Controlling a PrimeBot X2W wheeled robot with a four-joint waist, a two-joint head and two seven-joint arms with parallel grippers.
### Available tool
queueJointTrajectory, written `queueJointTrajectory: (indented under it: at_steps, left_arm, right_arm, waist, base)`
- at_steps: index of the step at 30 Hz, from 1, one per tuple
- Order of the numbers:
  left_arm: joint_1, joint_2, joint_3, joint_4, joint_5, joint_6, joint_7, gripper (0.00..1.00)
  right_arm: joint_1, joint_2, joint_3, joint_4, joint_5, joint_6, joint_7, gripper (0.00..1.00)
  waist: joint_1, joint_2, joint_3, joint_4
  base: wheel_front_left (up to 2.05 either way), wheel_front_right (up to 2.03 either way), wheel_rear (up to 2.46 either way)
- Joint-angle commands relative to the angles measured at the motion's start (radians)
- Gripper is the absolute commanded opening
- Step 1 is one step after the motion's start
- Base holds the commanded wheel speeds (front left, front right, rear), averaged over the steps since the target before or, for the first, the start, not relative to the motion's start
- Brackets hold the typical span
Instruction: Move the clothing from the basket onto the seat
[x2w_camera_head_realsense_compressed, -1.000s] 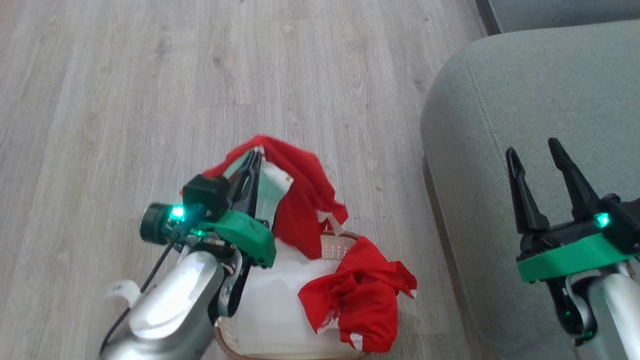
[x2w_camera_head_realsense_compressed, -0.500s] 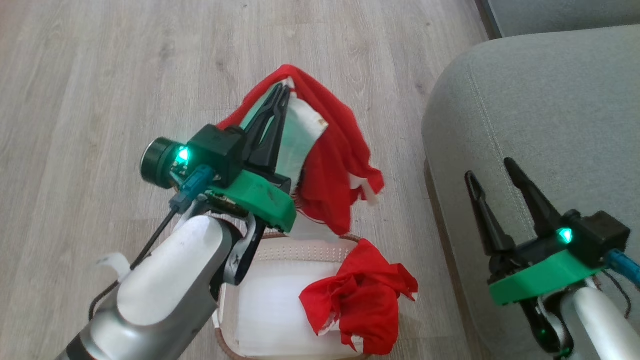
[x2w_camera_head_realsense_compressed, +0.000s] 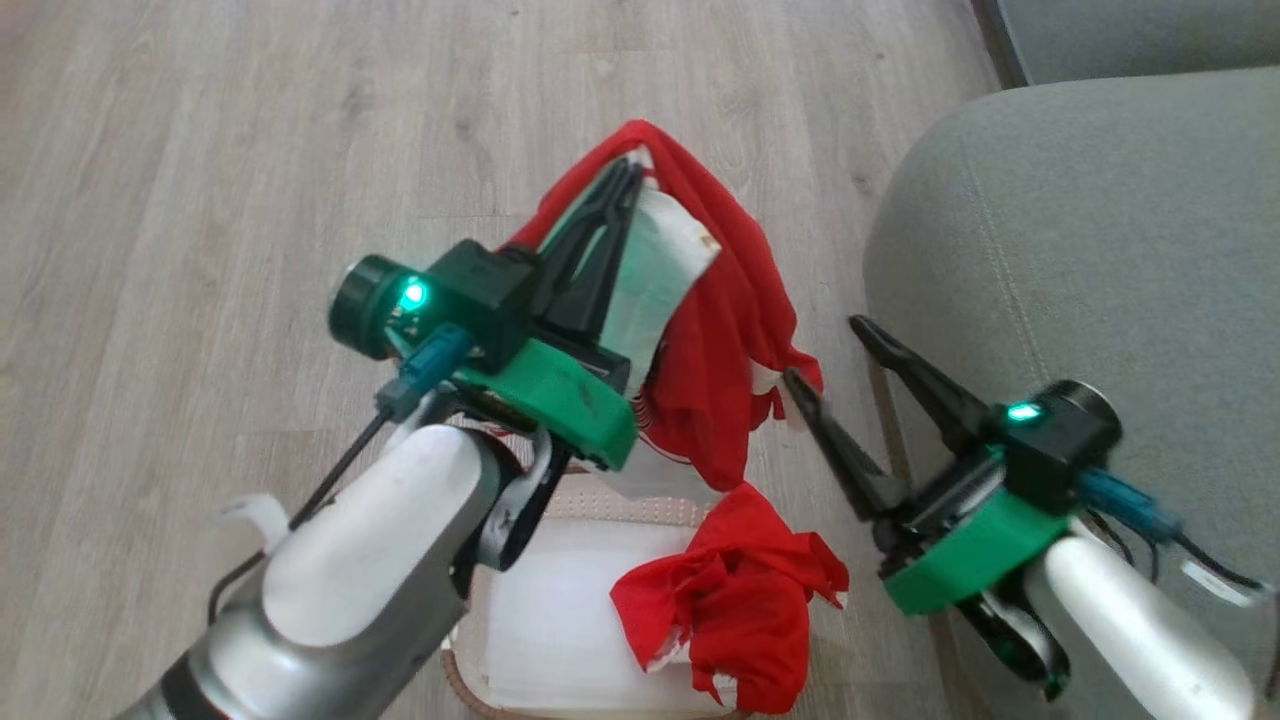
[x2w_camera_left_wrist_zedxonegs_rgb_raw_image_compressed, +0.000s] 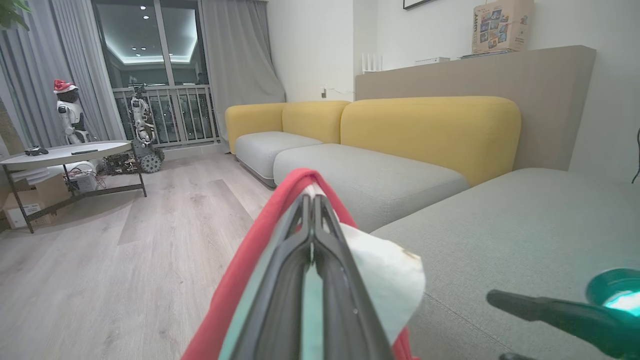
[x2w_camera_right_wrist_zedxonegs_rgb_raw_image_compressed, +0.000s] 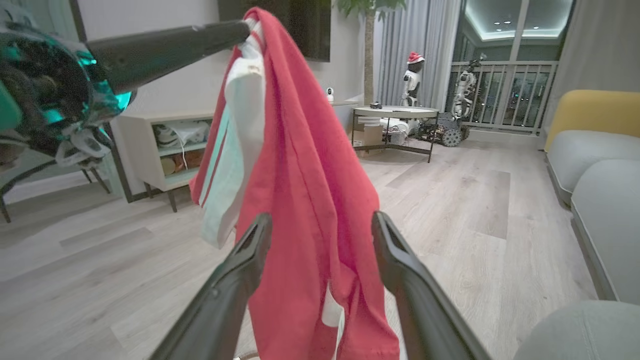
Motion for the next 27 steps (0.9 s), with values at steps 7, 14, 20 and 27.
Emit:
queueJointTrajectory:
  at_steps: [7,14,20,27]
  left_arm:
    - [-0.105,-0.027,0.014,0.005,-0.006,-0.025,-0.004,0.0]
    - [-0.124,-0.053,-0.008,0.015,-0.01,-0.041,-0.004,0.0]
    - [-0.133,-0.079,-0.035,0.021,-0.014,-0.058,-0.002,0.0]
    - [-0.133,-0.102,-0.061,0.035,-0.02,-0.074,-0.004,0.0]
  right_arm:
    - [-0.147,-0.003,0.153,0.128,-0.019,0.0,-0.006,1.0]
    - [-0.246,0.055,0.198,0.278,-0.057,0.0,-0.006,1.0]
    - [-0.319,0.075,0.213,0.367,-0.079,0.0,-0.006,1.0]
    - [-0.361,0.102,0.168,0.427,-0.089,0.0,-0.006,1.0]
  waist:
    - [0.0001,-0.0001,-0.001,0.037]
    - [0.0001,-0.0001,0.003,0.065]
    - [0.0001,-0.0001,0.008,0.092]
    - [0.0001,-0.0001,0.005,0.122]
  base:
    - [0.0,0.0,0.0]
    - [0.0,0.0,0.0]
    - [0.0,0.0,0.0]
    - [0.0,0.0,0.0]
